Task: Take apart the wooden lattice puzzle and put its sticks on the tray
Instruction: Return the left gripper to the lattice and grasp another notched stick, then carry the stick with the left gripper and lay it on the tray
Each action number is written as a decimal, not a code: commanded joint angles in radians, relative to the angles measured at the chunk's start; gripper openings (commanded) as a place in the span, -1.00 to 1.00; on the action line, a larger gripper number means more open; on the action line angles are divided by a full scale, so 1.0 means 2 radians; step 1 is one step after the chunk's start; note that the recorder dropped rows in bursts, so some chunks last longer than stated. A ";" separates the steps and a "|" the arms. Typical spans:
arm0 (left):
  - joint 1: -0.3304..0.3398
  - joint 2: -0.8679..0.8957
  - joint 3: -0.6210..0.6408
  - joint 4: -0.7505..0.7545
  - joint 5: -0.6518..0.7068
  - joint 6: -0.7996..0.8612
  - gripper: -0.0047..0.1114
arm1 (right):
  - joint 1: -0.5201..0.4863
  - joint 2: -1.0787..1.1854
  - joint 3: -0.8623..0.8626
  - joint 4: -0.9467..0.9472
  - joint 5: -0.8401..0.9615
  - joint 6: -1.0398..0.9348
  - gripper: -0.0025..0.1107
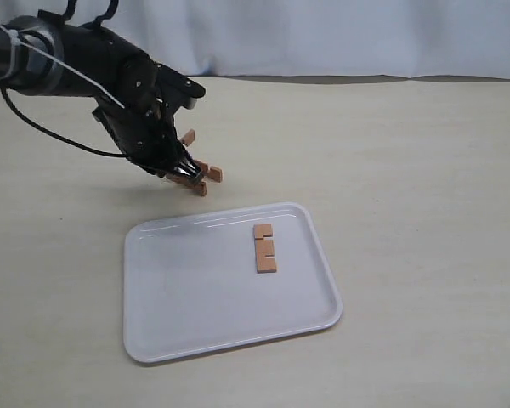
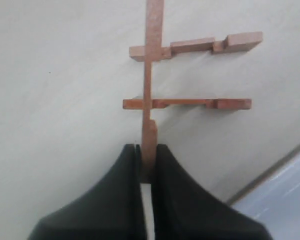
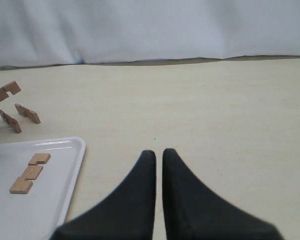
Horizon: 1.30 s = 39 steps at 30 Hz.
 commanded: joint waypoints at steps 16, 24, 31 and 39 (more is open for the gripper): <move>-0.150 -0.085 0.000 -0.139 0.058 0.061 -0.92 | 0.002 -0.002 0.001 0.000 -0.001 -0.001 -0.88; -0.213 -0.050 0.000 -0.145 0.007 0.023 -0.92 | 0.002 -0.002 0.001 0.000 -0.001 -0.001 -0.88; -0.214 -0.017 0.000 -0.148 0.009 -0.016 -0.92 | 0.002 -0.002 0.001 0.000 -0.001 -0.001 -0.88; -0.214 -0.009 0.000 -0.144 0.012 -0.021 -0.92 | 0.002 -0.002 0.001 0.000 -0.001 -0.001 -0.88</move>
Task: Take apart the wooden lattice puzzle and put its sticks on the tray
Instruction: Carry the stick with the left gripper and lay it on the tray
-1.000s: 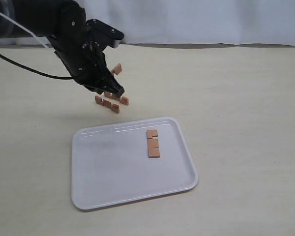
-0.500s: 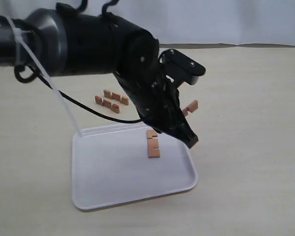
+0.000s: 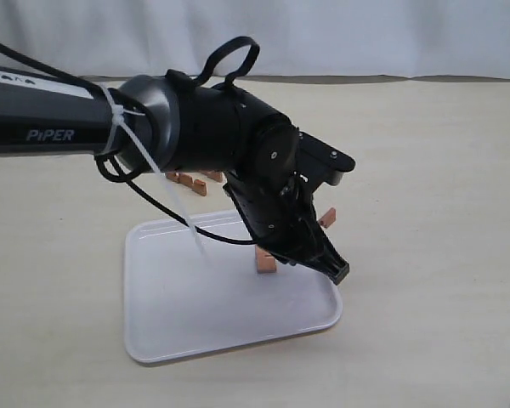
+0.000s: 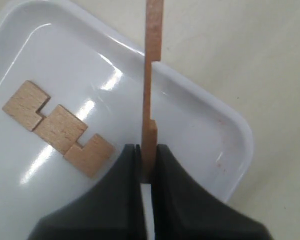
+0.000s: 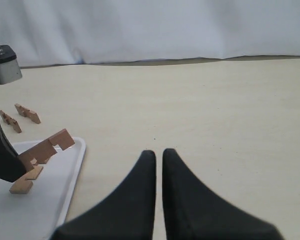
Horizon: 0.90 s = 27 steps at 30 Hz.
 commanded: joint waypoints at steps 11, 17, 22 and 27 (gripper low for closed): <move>-0.001 0.031 0.000 0.089 -0.018 -0.108 -0.92 | 0.002 -0.002 0.001 0.000 -0.001 -0.001 -0.88; -0.001 0.031 0.000 0.090 -0.025 -0.108 -0.92 | 0.002 -0.002 0.001 0.000 -0.001 -0.001 -0.88; -0.001 0.031 0.000 0.091 -0.024 -0.104 -0.92 | 0.002 -0.002 0.001 0.000 -0.001 -0.001 -0.88; -0.001 0.031 0.000 0.101 -0.025 -0.104 -0.77 | 0.002 -0.002 0.001 0.000 -0.001 -0.001 -0.88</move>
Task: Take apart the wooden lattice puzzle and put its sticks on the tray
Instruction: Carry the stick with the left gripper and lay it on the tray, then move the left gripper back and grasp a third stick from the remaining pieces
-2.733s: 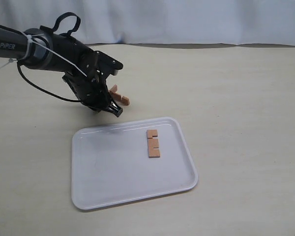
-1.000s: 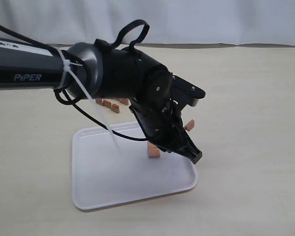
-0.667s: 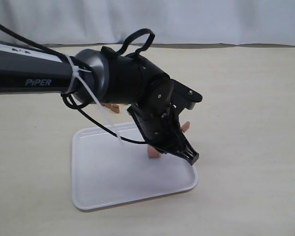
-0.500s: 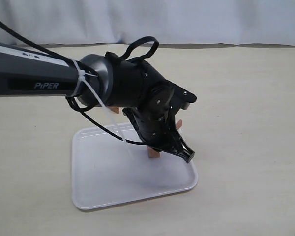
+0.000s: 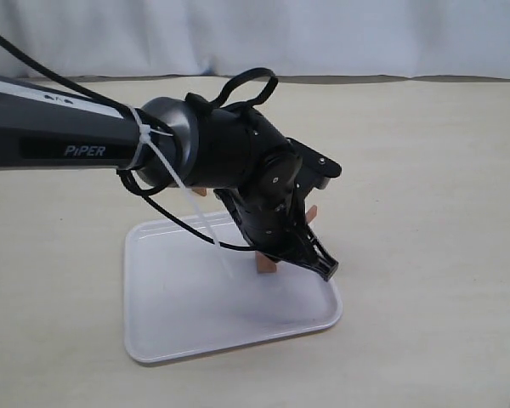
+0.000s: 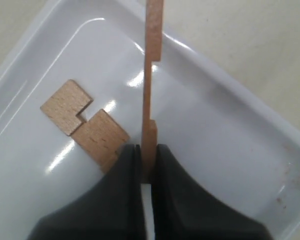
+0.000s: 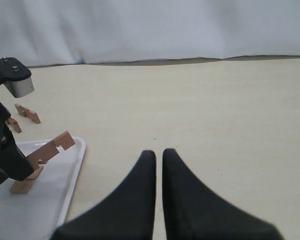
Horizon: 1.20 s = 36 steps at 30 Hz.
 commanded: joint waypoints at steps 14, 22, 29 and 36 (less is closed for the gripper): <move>0.000 -0.016 0.000 0.053 -0.001 0.000 -0.15 | 0.002 -0.002 0.001 0.000 -0.001 -0.001 -0.88; 0.040 -0.081 0.000 0.147 -0.022 -0.085 -0.15 | 0.002 -0.002 0.001 0.000 -0.001 -0.001 -0.88; 0.179 -0.079 0.000 0.037 -0.003 -0.085 -0.15 | 0.002 -0.002 0.001 0.000 -0.001 -0.001 -0.88; 0.198 -0.041 0.000 0.022 -0.022 -0.163 -0.15 | 0.002 -0.002 0.001 0.000 -0.001 -0.001 -0.88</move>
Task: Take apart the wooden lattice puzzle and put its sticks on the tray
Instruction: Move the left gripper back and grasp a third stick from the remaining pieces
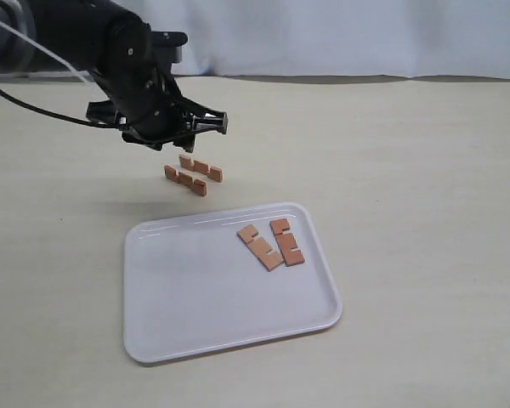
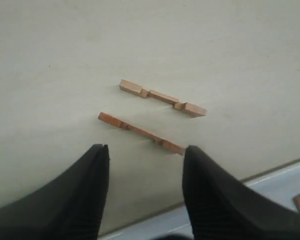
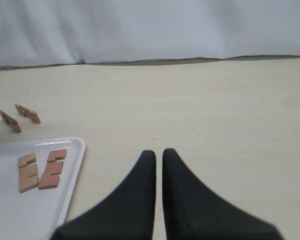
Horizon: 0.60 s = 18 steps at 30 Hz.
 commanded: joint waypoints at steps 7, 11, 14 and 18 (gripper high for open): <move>0.003 0.056 0.000 -0.001 -0.018 -0.078 -0.15 | 0.002 -0.002 0.001 0.000 -0.001 -0.001 -0.88; 0.003 0.057 0.000 -0.001 -0.030 -0.085 -0.15 | 0.002 -0.002 0.001 0.000 -0.001 -0.001 -0.88; 0.003 0.058 0.000 -0.001 -0.039 -0.093 -0.15 | 0.002 -0.002 0.001 0.000 -0.001 -0.001 -0.88; 0.003 0.068 0.000 -0.001 -0.048 -0.105 -0.15 | 0.002 -0.002 0.001 0.000 -0.001 -0.001 -0.88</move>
